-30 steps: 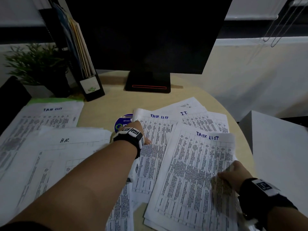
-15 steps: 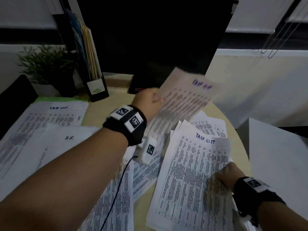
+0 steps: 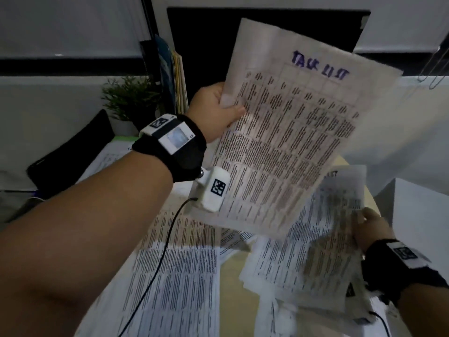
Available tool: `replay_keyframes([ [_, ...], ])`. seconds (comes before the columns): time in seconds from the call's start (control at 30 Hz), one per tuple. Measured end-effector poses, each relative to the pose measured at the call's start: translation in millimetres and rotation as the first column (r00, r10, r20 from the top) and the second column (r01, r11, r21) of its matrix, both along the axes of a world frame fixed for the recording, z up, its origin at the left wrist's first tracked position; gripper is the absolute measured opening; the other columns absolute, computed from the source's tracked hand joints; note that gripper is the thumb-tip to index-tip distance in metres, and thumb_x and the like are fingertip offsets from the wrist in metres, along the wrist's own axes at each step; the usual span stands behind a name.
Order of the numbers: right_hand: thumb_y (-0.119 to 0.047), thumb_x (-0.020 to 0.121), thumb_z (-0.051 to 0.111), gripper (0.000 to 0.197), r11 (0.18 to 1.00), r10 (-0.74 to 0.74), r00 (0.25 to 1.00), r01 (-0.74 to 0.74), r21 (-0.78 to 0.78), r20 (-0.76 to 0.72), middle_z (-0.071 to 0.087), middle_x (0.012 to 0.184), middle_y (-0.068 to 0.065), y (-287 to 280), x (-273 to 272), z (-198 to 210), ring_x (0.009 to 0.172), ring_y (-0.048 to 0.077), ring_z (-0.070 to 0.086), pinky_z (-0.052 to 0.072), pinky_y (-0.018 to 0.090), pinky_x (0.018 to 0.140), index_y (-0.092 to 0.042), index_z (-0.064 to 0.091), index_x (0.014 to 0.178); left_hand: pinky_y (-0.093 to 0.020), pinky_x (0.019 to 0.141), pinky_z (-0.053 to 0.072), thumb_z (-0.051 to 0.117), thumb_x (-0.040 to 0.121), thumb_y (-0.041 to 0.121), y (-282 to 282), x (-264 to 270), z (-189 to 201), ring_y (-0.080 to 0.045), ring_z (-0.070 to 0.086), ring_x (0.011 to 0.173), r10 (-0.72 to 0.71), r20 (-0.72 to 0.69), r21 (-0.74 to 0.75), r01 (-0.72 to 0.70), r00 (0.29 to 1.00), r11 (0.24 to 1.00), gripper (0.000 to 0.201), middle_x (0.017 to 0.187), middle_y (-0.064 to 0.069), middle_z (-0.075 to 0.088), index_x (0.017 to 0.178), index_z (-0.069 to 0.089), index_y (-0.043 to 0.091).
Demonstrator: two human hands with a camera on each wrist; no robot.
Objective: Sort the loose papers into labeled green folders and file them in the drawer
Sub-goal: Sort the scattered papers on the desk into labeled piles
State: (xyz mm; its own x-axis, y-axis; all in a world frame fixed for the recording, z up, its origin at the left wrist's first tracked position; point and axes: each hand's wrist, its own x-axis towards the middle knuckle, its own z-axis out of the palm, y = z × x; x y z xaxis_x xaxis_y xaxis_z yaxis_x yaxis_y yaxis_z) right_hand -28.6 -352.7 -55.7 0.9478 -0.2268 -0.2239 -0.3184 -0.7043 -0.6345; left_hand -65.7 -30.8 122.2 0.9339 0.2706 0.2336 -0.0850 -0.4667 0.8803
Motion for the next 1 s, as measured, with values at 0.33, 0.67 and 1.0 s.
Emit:
replay_keyframes([
  [0.33,0.017,0.084,0.044,0.038,0.590,0.096,0.993,-0.116,0.799,0.074,0.073,0.074,0.002,14,-55,53,0.058,0.016,0.068,0.056,0.025,0.051,-0.014,0.059,0.101,-0.032,0.085,0.049,0.074,0.078,0.040,-28,-29,-99,-0.021,0.060,0.100,0.073,-0.433,-0.154,-0.154,0.898,0.976,0.054,0.112,0.001,0.061,0.120,0.050,0.015],
  [0.67,-0.004,0.084,0.067,0.044,0.827,0.260,0.965,-0.231,0.512,0.014,0.064,0.111,0.013,59,-82,34,0.092,0.032,0.065,0.054,0.052,0.080,-0.013,0.044,0.121,-0.039,0.098,0.047,0.060,0.092,0.031,-9,-49,-125,-0.023,0.060,0.107,0.061,-0.482,-0.176,-0.165,0.874,0.970,0.037,0.119,-0.003,0.064,0.122,0.056,0.011],
  [1.0,-0.002,0.088,0.060,0.033,0.850,0.173,0.978,-0.210,0.483,0.120,0.060,0.104,0.016,130,-88,40,0.089,0.033,0.060,0.050,0.044,0.080,-0.013,0.046,0.116,-0.035,0.095,0.048,0.058,0.091,0.012,49,-95,-137,-0.026,0.055,0.114,0.055,-0.529,0.019,-0.053,0.847,0.998,0.055,0.134,-0.007,0.053,0.141,0.035,0.018],
])
